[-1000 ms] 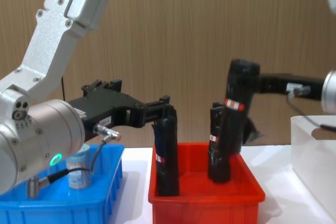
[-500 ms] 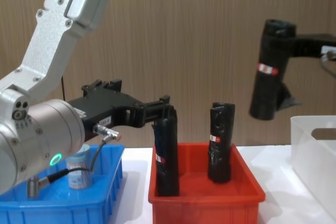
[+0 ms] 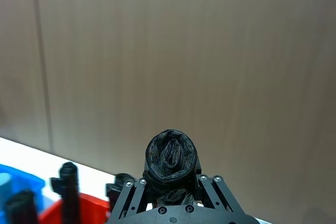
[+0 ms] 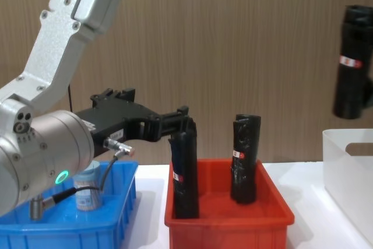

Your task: Pick the cotton swabs from the blue box and place them into the white box.

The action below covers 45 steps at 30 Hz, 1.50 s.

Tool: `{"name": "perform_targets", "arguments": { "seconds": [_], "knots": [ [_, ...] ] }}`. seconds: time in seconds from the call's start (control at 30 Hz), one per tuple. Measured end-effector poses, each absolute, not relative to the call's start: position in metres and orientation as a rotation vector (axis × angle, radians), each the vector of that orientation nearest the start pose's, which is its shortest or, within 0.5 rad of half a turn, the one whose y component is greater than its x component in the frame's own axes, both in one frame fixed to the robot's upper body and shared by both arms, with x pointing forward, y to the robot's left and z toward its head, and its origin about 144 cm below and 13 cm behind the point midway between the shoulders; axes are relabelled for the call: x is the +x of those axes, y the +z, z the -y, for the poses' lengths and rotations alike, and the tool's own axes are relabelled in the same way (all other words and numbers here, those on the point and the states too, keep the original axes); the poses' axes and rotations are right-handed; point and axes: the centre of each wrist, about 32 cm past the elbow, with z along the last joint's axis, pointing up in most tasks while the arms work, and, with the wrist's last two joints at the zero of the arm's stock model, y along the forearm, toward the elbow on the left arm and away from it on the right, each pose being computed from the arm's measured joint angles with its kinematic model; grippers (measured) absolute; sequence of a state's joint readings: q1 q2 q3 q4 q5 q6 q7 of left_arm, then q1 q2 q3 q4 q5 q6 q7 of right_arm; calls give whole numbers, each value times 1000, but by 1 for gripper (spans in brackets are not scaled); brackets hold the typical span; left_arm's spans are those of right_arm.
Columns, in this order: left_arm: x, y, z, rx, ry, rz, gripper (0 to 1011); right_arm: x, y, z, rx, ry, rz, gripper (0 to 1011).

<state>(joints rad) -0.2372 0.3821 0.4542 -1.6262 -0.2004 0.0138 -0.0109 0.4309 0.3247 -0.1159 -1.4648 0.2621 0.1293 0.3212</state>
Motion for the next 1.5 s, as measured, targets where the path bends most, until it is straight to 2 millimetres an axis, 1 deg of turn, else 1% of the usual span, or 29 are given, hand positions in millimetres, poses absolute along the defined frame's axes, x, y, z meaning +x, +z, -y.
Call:
{"name": "perform_targets", "arguments": {
  "seconds": [0.17, 0.4, 0.57, 0.63, 0.7, 0.8, 0.83, 0.87, 0.93, 1.03, 1.07, 1.13, 1.17, 1.23, 1.27, 1.33, 1.43, 1.5],
  "knots": [
    [492, 1204, -198, 61, 1124, 268, 1004, 558, 1279, 307, -2, -1257, 201, 360],
    [492, 1204, -198, 61, 1124, 268, 1004, 554, 1275, 322, -61, -1352, 177, 360],
    [492, 1204, -198, 61, 1124, 268, 1004, 555, 1264, 338, -123, -1417, 124, 360],
    [492, 1204, -198, 61, 1124, 268, 1004, 556, 1263, 339, -129, -1422, 118, 360],
    [492, 1204, -198, 61, 1124, 268, 1004, 557, 1256, 346, -152, -1442, 91, 360],
    [492, 1204, -198, 61, 1124, 268, 1004, 557, 1252, 351, -166, -1453, 74, 360],
    [492, 1204, -198, 61, 1124, 268, 1004, 558, 1249, 353, -175, -1459, 63, 396],
    [492, 1204, -198, 61, 1124, 268, 1004, 558, 1248, 354, -178, -1462, 58, 409],
    [492, 1204, -198, 61, 1124, 268, 1004, 558, 1246, 358, -186, -1469, 47, 485],
    [492, 1204, -198, 61, 1124, 268, 1004, 559, 1242, 361, -194, -1476, 35, 538],
    [492, 1204, -198, 61, 1124, 268, 1004, 559, 1241, 362, -195, -1477, 33, 591],
    [492, 1204, -198, 61, 1124, 268, 1004, 559, 1240, 364, -197, -1480, 27, 640],
    [492, 1204, -198, 61, 1124, 268, 1004, 559, 1239, 365, -198, -1480, 23, 697],
    [492, 1204, -198, 61, 1124, 268, 1004, 559, 1238, 366, -199, -1481, 20, 731],
    [492, 1204, -198, 61, 1124, 268, 1004, 559, 1238, 367, -199, -1480, 19, 785],
    [492, 1204, -198, 61, 1124, 268, 1004, 559, 1237, 367, -200, -1481, 17, 832],
    [492, 1204, -198, 61, 1124, 268, 1004, 558, 1235, 369, -200, -1479, 16, 934],
    [492, 1204, -198, 61, 1124, 268, 1004, 558, 1235, 370, -199, -1478, 17, 977]
  ]
}}
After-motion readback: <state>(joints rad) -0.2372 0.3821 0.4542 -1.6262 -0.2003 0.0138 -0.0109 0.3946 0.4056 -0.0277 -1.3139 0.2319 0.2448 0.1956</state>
